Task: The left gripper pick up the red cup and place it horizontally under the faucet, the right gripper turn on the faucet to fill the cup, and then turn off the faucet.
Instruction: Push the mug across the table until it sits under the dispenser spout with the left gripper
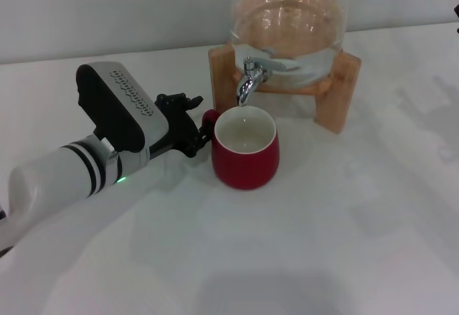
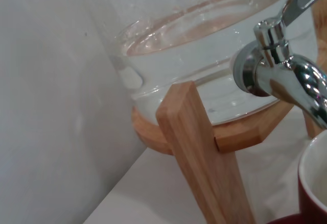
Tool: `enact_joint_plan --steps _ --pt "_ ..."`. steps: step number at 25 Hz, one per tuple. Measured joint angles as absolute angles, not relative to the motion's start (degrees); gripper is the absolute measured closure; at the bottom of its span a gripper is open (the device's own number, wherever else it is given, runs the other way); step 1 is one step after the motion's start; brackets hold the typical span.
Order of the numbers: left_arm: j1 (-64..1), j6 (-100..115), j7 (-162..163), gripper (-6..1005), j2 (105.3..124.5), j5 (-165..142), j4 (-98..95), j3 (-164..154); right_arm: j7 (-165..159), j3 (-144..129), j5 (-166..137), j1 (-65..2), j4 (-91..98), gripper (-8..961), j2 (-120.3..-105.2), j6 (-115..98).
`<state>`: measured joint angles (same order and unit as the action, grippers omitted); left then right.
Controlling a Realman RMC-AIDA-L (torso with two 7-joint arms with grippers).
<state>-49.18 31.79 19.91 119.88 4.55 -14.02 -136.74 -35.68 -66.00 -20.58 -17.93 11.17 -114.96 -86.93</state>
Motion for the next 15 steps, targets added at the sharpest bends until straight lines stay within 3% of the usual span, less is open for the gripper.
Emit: enact_joint_plan --steps 15 --pt "-49.04 30.9 20.01 469 119.88 4.84 -14.82 -136.51 -35.77 -65.88 -20.75 -17.76 11.16 85 -114.96 -86.92"
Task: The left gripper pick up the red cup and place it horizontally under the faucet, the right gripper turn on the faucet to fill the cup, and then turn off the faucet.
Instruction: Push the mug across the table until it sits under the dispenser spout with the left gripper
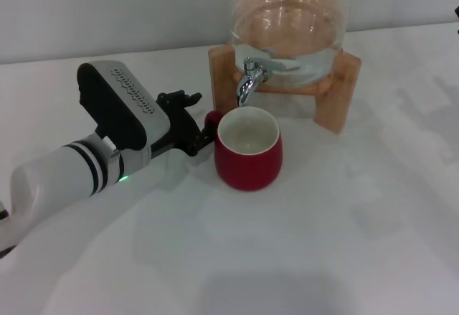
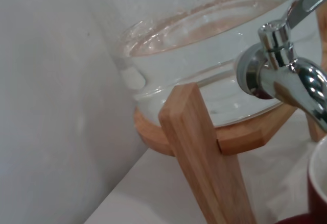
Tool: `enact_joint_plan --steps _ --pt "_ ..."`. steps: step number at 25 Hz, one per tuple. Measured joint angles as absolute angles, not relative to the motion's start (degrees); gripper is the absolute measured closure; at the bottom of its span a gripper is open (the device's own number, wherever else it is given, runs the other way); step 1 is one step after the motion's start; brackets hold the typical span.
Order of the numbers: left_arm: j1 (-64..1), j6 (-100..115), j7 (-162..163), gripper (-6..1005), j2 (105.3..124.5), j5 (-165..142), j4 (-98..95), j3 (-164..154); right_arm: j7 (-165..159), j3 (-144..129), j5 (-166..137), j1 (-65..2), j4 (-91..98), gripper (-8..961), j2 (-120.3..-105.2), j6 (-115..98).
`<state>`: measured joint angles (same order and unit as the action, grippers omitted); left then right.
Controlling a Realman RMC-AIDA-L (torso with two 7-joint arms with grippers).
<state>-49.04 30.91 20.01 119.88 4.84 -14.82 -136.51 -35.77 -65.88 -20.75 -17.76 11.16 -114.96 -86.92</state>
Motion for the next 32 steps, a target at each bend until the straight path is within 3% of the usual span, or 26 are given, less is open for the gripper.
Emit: enact_joint_plan --steps 6,11,32 --pt "-48.93 29.39 19.83 440 119.88 4.92 -15.72 -136.47 -35.77 -65.82 -20.77 -17.75 11.16 85 -114.96 -86.92" --pt "-48.75 29.29 19.8 335 119.88 4.94 -15.94 -136.47 -35.77 -65.79 -20.77 -17.75 11.16 85 -114.96 -86.93" --pt "-45.48 29.59 16.79 337 119.88 4.86 -17.33 -133.18 -36.25 -65.76 -20.71 -17.58 11.16 85 -114.89 -86.93"
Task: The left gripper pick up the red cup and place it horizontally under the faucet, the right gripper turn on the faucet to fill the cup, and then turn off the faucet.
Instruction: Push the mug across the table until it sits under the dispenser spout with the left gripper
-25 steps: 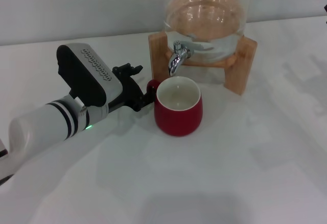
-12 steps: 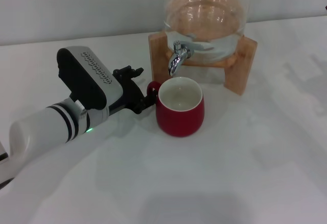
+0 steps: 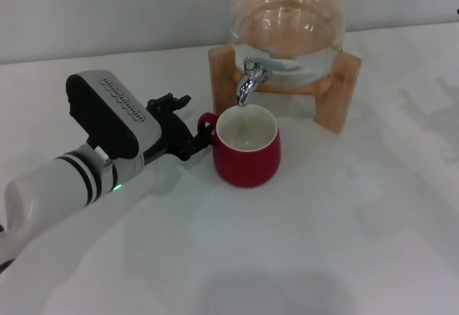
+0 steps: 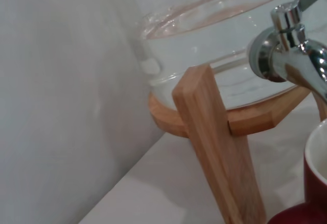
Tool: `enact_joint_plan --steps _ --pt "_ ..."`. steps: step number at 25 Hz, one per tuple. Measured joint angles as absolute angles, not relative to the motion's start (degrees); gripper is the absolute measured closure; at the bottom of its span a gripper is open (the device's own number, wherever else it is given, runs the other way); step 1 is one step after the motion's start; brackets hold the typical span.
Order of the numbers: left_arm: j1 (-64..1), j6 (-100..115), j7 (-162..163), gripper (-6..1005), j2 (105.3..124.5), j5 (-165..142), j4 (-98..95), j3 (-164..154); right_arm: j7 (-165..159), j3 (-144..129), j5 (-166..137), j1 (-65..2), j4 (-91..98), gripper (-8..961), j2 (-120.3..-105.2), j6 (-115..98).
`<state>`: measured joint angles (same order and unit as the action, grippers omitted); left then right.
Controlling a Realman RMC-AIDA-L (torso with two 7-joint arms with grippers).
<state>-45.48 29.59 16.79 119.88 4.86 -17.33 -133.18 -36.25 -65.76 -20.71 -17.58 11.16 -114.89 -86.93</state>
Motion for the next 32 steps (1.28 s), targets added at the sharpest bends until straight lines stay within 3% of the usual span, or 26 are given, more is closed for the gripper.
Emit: enact_joint_plan --steps 32 --pt "-44.53 29.79 15.2 340 119.87 4.14 -18.96 -132.37 -36.39 -65.92 -20.83 -17.69 11.16 85 -114.96 -87.28"
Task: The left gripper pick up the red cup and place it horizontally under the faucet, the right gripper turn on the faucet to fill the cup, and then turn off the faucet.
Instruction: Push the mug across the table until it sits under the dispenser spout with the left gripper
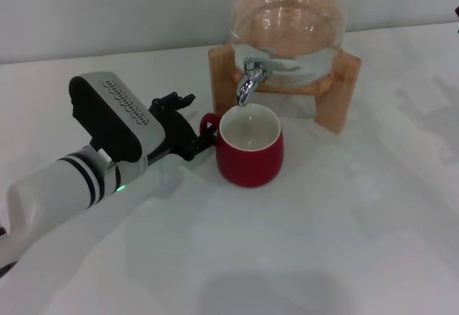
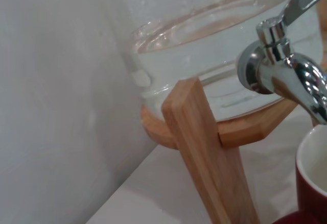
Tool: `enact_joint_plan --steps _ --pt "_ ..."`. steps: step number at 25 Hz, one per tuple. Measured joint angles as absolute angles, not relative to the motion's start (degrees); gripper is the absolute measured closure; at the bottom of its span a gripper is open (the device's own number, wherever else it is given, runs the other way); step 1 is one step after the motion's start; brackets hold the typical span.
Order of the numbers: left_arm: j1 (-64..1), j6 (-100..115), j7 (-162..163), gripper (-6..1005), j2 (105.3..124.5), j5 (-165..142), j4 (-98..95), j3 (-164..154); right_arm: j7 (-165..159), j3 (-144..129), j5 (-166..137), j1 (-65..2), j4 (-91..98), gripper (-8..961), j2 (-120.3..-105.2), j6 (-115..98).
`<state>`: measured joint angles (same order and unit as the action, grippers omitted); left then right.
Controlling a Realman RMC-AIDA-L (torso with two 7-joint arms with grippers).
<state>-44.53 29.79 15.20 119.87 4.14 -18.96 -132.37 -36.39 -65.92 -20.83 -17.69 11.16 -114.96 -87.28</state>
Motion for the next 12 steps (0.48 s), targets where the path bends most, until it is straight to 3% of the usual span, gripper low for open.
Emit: enact_joint_plan --steps 12 --pt "-43.97 29.82 14.94 337 119.89 4.13 -19.11 -132.13 -36.39 -65.66 -20.83 -17.8 11.16 85 -114.96 -87.11"
